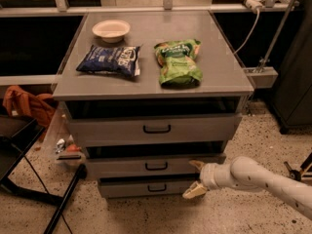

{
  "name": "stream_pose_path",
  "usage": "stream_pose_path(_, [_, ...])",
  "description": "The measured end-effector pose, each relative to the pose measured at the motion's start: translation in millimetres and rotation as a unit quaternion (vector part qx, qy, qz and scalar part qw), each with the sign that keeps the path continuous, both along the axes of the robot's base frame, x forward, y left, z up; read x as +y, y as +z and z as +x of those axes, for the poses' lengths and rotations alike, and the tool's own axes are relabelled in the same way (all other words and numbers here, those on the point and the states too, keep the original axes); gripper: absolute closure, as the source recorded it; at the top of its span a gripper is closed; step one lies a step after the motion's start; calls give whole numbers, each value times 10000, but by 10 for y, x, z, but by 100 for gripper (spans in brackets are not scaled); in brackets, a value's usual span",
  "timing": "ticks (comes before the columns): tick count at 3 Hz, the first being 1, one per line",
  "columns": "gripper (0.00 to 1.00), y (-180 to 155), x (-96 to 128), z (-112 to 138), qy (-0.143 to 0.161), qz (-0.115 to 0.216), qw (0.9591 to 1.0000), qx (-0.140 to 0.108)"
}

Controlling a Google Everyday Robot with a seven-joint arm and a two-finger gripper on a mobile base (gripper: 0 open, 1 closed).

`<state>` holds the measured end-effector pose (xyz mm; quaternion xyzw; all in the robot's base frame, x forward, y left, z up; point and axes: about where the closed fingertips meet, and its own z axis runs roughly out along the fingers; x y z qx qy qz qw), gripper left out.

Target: Close middle drawer

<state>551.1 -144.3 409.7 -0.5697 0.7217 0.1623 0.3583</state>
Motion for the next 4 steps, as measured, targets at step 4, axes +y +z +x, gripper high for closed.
stream_pose_path(4, [0, 430, -325, -586, -102, 107, 9999, 38])
